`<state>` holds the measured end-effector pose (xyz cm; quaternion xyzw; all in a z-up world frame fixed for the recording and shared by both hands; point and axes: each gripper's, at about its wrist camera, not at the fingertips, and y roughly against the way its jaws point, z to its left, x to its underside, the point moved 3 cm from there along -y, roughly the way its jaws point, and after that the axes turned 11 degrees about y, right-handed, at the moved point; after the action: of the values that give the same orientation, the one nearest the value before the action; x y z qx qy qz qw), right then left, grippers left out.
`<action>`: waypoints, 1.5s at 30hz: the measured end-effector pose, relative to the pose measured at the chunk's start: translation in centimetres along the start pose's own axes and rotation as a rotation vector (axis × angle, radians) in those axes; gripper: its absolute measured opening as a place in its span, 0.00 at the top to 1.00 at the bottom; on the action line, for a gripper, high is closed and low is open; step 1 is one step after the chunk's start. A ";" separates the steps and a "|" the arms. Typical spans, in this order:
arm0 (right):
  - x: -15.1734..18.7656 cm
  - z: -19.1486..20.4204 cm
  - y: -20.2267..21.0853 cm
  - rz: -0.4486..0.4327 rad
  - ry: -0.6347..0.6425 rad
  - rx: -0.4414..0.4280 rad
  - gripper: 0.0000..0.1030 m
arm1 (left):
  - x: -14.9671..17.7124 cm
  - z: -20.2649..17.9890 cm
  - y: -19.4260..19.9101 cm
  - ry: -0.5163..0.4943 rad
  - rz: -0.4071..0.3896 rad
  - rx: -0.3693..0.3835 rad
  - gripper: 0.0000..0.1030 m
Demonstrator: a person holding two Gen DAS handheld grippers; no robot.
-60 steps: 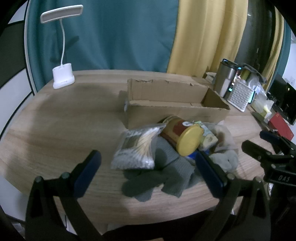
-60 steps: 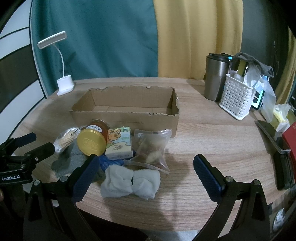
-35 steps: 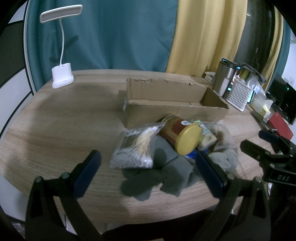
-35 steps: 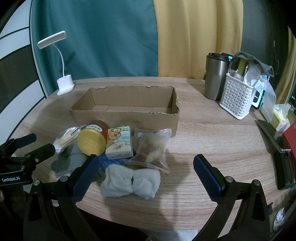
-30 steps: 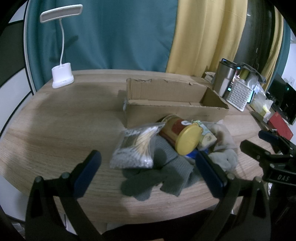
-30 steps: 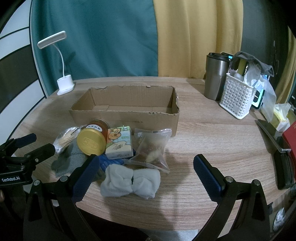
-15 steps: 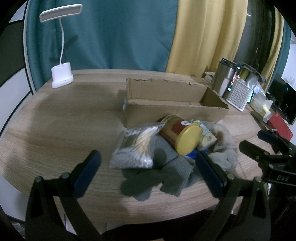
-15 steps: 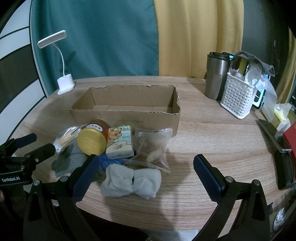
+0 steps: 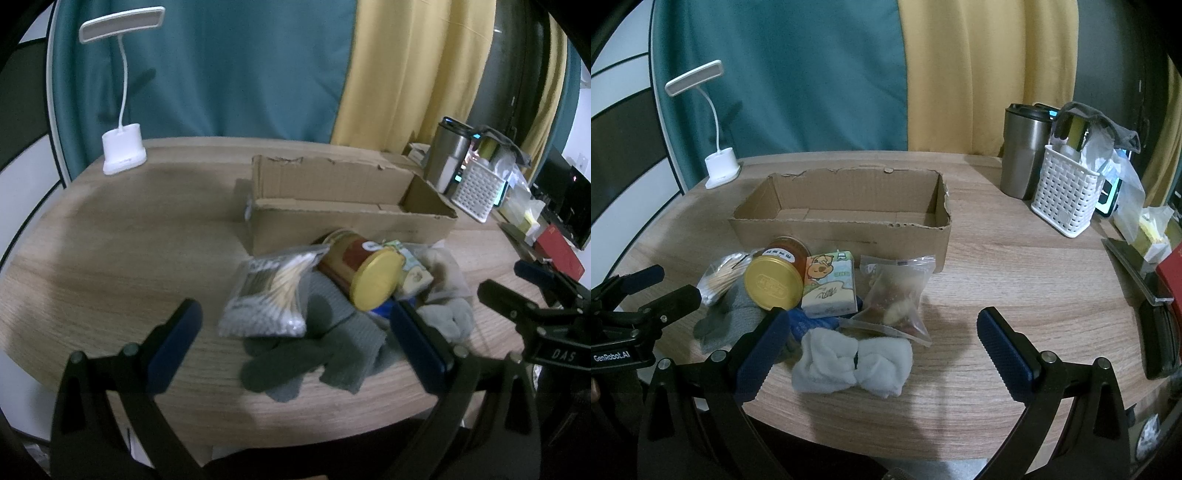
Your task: Organize objects
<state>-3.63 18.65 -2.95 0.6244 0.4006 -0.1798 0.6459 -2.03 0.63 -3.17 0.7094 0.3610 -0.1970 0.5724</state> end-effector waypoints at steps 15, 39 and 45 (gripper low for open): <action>0.0 -1.1 -1.7 0.030 -0.012 -0.004 0.00 | -0.3 0.8 -2.1 0.005 0.031 -0.012 0.00; -0.7 -3.6 -5.8 0.098 -0.056 0.011 0.00 | -2.2 3.0 -6.5 0.036 0.094 -0.049 0.01; -0.9 -3.5 -7.0 0.118 -0.056 0.001 0.00 | -2.3 3.5 -7.5 0.051 0.121 -0.037 0.01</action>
<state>-10.28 20.63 -6.59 0.6421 0.3445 -0.1591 0.6661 -8.63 -2.74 -7.55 0.7241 0.3353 -0.1373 0.5869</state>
